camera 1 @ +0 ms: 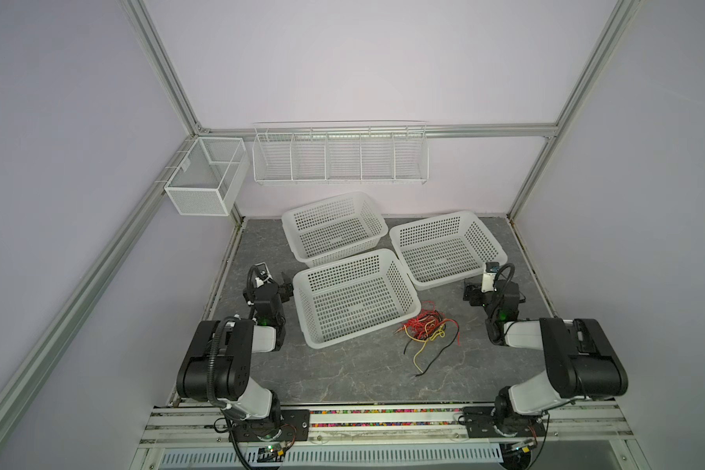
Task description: Untangle the cables
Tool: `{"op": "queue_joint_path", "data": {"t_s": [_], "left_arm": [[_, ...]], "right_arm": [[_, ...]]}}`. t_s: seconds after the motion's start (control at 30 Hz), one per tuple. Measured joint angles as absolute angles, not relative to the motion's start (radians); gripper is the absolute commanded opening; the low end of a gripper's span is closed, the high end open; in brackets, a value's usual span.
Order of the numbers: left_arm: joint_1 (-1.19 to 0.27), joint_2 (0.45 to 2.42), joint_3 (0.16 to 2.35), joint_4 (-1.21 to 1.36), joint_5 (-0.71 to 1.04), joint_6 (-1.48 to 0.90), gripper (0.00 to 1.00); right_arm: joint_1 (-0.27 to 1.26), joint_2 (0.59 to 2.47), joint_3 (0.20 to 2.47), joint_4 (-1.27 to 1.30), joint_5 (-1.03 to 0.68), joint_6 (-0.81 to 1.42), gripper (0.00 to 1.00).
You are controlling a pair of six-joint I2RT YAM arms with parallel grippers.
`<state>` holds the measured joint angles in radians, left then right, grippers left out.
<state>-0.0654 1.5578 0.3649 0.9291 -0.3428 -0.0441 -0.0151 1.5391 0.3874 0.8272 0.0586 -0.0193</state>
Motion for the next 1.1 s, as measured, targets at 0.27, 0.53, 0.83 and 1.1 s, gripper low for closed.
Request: {"op": "queue_joint_path", "data": {"t_s": [0.27,0.53,0.83,1.1], "left_arm": [[-0.067,1.558,0.367,0.925,-0.334,-0.039,0.99],[-0.067,1.558,0.368,0.916,-0.318,-0.032,0.99],[-0.067,1.558,0.369,0.915,-0.316,-0.030,0.99],[-0.067,1.558,0.369,0.915,-0.316,-0.029,0.99]], "right_arm": [[-0.015,1.539,0.387,0.827,0.059,-0.019,0.88],[-0.015,1.539,0.387,0.827,0.059,-0.019,0.88],[-0.015,1.539,0.387,0.827,0.059,-0.019,0.88],[-0.015,1.539,0.387,0.827,0.059,-0.019,0.88]]}}
